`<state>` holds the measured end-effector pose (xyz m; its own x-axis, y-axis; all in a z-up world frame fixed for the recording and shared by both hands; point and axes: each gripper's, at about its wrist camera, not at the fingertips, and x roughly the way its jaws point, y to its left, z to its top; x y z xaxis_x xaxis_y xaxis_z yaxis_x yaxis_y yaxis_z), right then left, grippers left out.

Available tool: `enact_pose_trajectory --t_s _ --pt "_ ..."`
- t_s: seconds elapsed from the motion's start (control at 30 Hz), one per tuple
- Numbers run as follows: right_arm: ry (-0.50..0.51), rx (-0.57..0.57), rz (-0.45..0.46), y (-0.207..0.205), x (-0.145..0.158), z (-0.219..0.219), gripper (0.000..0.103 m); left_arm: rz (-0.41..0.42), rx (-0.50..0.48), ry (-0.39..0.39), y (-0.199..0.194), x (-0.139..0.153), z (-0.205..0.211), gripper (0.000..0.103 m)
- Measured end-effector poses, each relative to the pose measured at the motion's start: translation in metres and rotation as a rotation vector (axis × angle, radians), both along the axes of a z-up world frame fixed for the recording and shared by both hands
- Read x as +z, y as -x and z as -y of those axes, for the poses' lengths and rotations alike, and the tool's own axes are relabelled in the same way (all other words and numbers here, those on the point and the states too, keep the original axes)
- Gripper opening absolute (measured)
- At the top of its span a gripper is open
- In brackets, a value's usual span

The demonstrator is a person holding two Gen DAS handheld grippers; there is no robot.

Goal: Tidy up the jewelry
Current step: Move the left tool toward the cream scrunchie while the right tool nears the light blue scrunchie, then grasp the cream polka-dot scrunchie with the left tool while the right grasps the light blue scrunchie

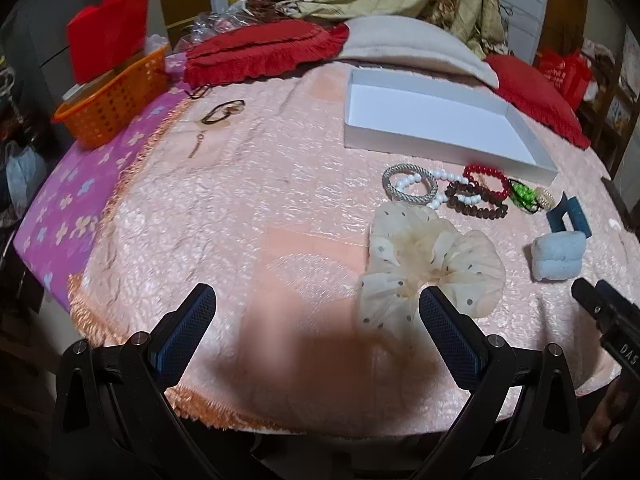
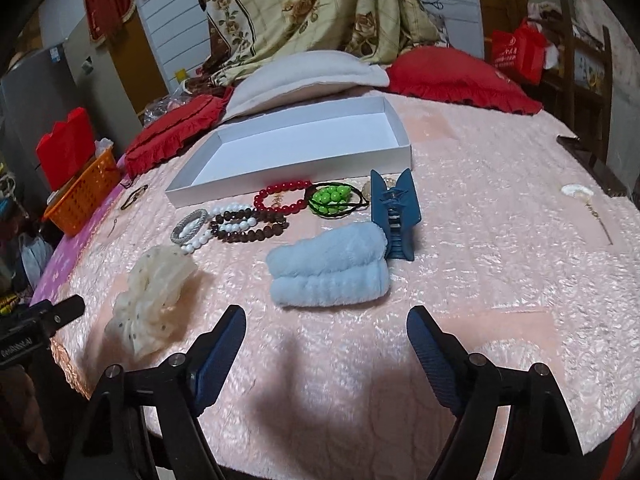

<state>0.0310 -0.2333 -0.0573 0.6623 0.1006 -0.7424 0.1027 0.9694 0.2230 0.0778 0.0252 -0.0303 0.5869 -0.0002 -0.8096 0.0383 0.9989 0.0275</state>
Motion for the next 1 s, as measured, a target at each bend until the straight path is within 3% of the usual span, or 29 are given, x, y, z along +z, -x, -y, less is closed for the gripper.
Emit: enact_pose_trajectory --t_s 0.37,0.57,1.0 --pt "-0.078 -0.002 -0.042 -0.032 -0.015 0.01 0.081 -0.039 -0.102 0.042 -0.03 -0.018 0.026 0.102" --pt "-0.106 -0.025 -0.059 -0.043 -0.022 0.016 0.081 -0.049 -0.16 0.027 -0.045 -0.029 0.045 0.102" --pt "-0.12 -0.031 -0.06 -0.048 -0.021 0.015 0.081 -0.081 -0.211 0.019 -0.047 -0.044 0.062 0.102"
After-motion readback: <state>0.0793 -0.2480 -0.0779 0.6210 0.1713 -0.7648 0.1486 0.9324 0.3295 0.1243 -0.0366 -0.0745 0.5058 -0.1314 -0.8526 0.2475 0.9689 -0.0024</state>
